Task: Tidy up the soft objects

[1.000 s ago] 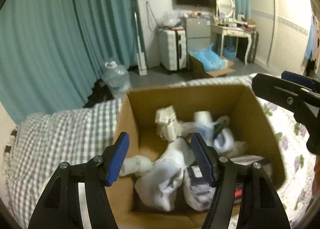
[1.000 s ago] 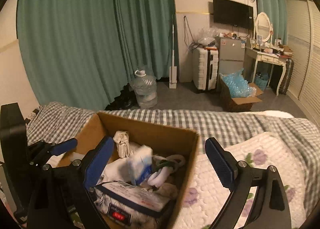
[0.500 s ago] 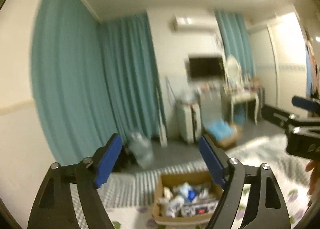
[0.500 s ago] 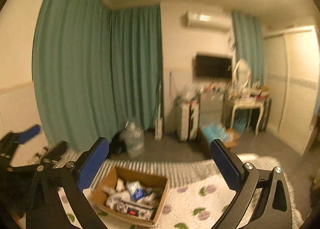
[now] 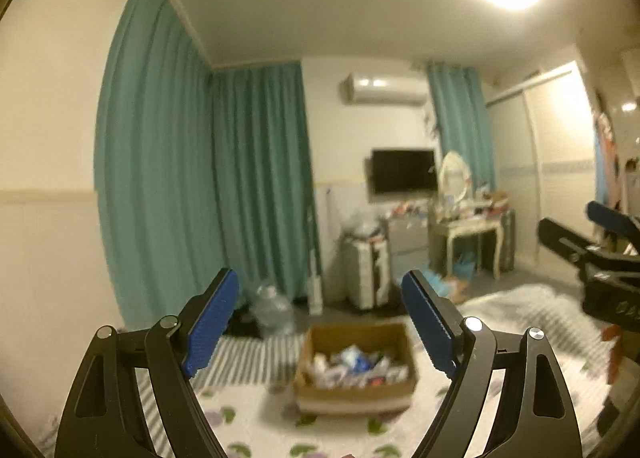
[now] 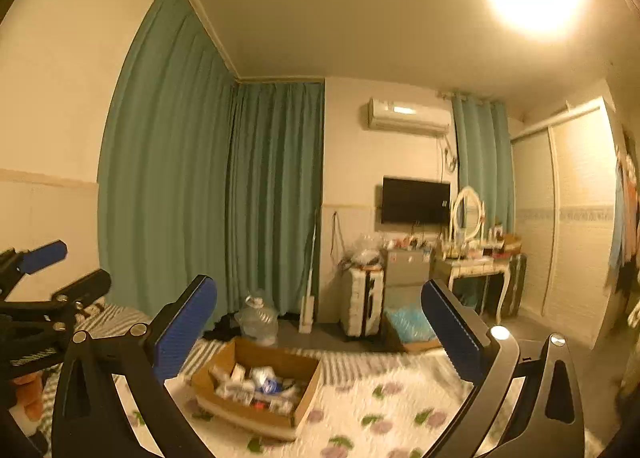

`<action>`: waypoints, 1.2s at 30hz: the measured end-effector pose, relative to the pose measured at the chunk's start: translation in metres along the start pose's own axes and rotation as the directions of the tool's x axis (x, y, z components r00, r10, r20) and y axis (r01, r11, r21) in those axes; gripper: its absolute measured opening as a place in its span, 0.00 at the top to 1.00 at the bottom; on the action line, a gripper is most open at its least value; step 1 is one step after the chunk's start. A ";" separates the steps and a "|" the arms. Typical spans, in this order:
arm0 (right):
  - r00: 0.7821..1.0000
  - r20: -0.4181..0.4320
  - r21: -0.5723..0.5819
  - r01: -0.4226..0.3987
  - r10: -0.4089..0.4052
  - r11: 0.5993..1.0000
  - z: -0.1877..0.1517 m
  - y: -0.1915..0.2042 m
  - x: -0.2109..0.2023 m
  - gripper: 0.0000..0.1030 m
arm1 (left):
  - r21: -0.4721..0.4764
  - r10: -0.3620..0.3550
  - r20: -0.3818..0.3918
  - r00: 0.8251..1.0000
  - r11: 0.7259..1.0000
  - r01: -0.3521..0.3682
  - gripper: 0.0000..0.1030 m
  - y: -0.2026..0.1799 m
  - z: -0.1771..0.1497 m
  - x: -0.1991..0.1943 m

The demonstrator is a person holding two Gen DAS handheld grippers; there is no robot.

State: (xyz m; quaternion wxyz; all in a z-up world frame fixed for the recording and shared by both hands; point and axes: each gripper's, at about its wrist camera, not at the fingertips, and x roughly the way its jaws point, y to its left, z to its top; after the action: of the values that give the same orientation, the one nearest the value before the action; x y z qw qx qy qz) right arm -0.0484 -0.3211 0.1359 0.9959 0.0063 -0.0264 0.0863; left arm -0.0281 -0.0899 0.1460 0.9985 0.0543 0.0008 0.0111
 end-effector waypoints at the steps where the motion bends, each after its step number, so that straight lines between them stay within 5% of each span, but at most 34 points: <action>1: 1.000 -0.019 0.016 -0.009 0.009 1.000 -0.013 -0.002 0.004 0.00 | 0.009 0.021 -0.022 1.000 1.000 -0.021 0.18 -0.001 -0.016 0.008; 6: 0.978 -0.201 0.078 -0.048 0.063 0.996 -0.084 -0.002 0.063 0.00 | 0.011 0.043 -0.162 0.986 0.999 -0.042 0.18 -0.007 -0.072 0.039; 11: 0.955 -0.288 0.069 -0.059 0.076 0.996 -0.118 -0.004 0.087 0.00 | 0.039 0.080 -0.248 0.965 0.997 -0.073 0.18 -0.017 -0.108 0.064; 36: 0.945 -0.314 0.073 -0.069 0.088 0.995 -0.127 0.000 0.091 0.00 | -0.003 0.059 -0.301 0.952 0.998 -0.063 0.18 -0.009 -0.132 0.057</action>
State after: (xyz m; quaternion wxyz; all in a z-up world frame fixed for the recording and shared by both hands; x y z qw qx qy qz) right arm 0.0479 -0.3029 0.0143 0.9823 0.0216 0.1361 0.1266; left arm 0.0283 -0.0831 0.0137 0.9862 0.0459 0.1510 0.0499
